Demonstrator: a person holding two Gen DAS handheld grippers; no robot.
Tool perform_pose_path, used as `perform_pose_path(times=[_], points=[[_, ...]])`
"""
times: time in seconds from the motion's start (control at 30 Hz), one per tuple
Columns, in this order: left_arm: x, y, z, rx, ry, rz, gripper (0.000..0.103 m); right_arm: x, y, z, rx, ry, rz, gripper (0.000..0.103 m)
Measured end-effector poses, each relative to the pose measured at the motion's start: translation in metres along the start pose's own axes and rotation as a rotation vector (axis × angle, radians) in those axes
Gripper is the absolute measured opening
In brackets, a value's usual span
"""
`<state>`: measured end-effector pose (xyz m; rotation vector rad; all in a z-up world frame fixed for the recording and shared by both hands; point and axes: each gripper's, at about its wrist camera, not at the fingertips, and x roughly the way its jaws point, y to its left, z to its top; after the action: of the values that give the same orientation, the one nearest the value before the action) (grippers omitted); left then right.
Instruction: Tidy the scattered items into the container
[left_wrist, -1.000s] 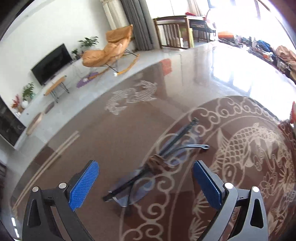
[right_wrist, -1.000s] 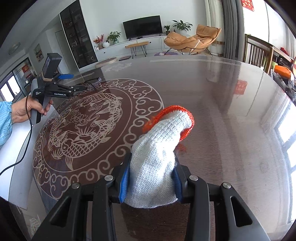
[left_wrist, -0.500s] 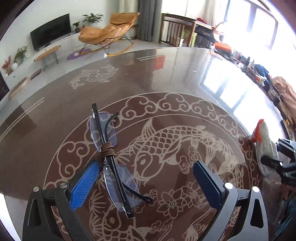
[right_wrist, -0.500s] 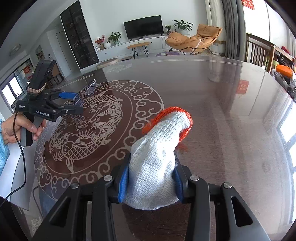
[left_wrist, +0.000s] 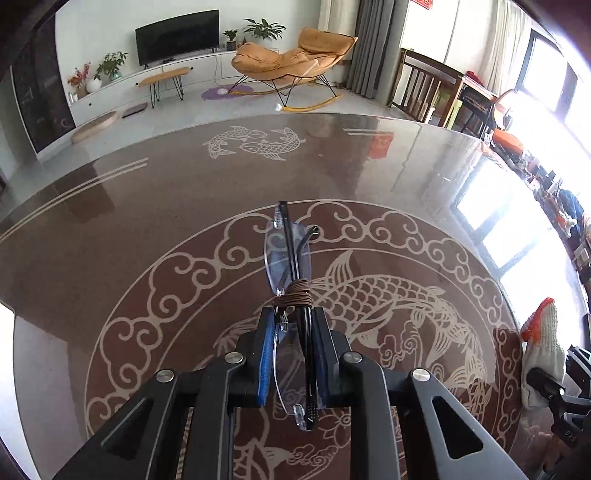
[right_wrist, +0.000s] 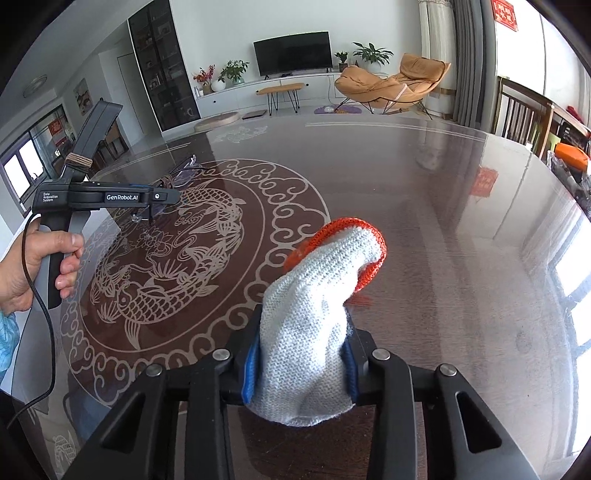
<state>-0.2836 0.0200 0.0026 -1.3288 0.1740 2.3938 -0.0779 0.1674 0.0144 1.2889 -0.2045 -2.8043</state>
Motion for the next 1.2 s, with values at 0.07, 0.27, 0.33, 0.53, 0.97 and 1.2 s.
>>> perform_pose_path(times=[0.07,0.27,0.33,0.53,0.97,1.2], points=[[-0.008,-0.002,-0.013,-0.003,0.002,-0.006,0.018,-0.002,-0.007,-0.003,0.039,0.001,0.030,0.035],[-0.055,-0.026,-0.075,-0.064,-0.007,-0.084,0.015,-0.024,-0.014,-0.023,0.103,-0.042,0.114,0.035],[-0.073,-0.033,-0.101,-0.096,-0.019,-0.101,0.015,-0.032,-0.014,-0.029,0.113,-0.064,0.135,0.035],[-0.102,-0.046,-0.156,-0.175,-0.031,-0.102,0.015,-0.038,-0.004,-0.043,0.095,-0.056,0.145,0.035],[-0.111,-0.043,-0.154,-0.194,-0.044,0.046,0.069,-0.032,-0.008,-0.048,0.104,-0.004,0.104,0.035],[-0.107,-0.057,-0.131,-0.166,-0.072,0.058,0.074,-0.031,-0.003,-0.047,0.071,0.002,0.067,0.035]])
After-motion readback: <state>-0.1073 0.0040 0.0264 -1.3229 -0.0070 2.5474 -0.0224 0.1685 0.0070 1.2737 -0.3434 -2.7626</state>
